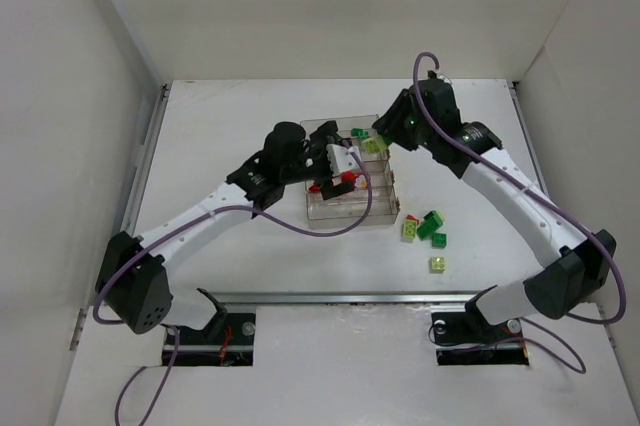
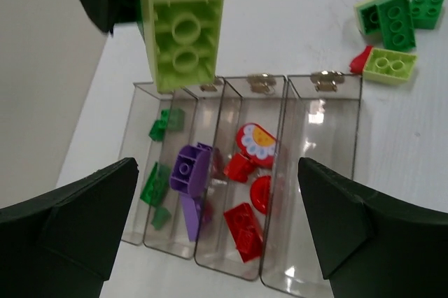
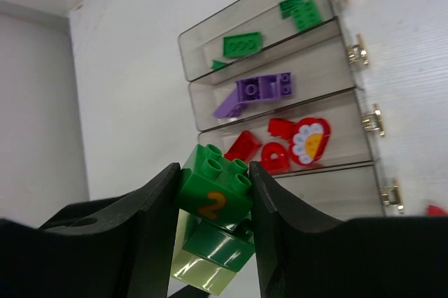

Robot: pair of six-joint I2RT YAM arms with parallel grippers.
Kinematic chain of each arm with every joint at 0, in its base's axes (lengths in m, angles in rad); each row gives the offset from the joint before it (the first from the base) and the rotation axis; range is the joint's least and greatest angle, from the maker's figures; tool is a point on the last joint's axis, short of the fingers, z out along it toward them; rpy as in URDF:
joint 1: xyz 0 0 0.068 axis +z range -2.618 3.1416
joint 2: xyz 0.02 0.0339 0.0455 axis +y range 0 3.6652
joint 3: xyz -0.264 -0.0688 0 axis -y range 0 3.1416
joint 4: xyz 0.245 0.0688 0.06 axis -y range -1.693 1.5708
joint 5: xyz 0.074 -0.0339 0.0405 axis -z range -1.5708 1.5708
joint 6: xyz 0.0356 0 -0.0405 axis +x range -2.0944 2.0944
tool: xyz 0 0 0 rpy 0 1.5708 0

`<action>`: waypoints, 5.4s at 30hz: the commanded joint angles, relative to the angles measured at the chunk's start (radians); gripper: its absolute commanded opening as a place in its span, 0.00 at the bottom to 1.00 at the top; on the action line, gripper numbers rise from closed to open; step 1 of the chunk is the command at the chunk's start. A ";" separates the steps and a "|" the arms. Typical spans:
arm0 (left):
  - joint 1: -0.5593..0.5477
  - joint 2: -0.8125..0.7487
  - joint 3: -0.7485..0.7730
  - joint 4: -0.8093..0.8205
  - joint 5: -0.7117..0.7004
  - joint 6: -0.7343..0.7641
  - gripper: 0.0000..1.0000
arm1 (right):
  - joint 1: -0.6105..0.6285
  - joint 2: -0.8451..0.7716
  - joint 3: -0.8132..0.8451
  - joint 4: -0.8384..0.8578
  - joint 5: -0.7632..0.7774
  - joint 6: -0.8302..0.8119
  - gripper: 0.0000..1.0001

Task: Sort the legos into containers by color

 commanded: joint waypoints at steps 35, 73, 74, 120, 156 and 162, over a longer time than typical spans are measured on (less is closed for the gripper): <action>-0.072 0.048 0.048 0.325 -0.157 0.035 0.00 | 0.046 0.007 -0.069 0.135 -0.001 0.174 0.00; 0.112 -0.194 -0.153 0.047 -0.315 -0.250 0.00 | -0.031 0.760 0.561 0.060 -0.011 -0.453 0.00; 0.112 -0.194 -0.153 0.047 -0.315 -0.250 0.00 | -0.031 0.780 0.587 0.050 -0.001 -0.467 0.00; 0.150 -0.002 0.183 -0.180 0.791 -0.125 0.00 | -0.029 -0.427 -0.315 0.204 -0.774 -1.264 0.98; 0.120 -0.039 0.139 -0.131 0.705 -0.148 0.00 | 0.178 -0.299 -0.189 0.226 -0.739 -1.254 0.58; 0.120 -0.039 0.139 -0.131 0.705 -0.148 0.00 | 0.178 -0.299 -0.198 0.208 -0.726 -1.254 0.54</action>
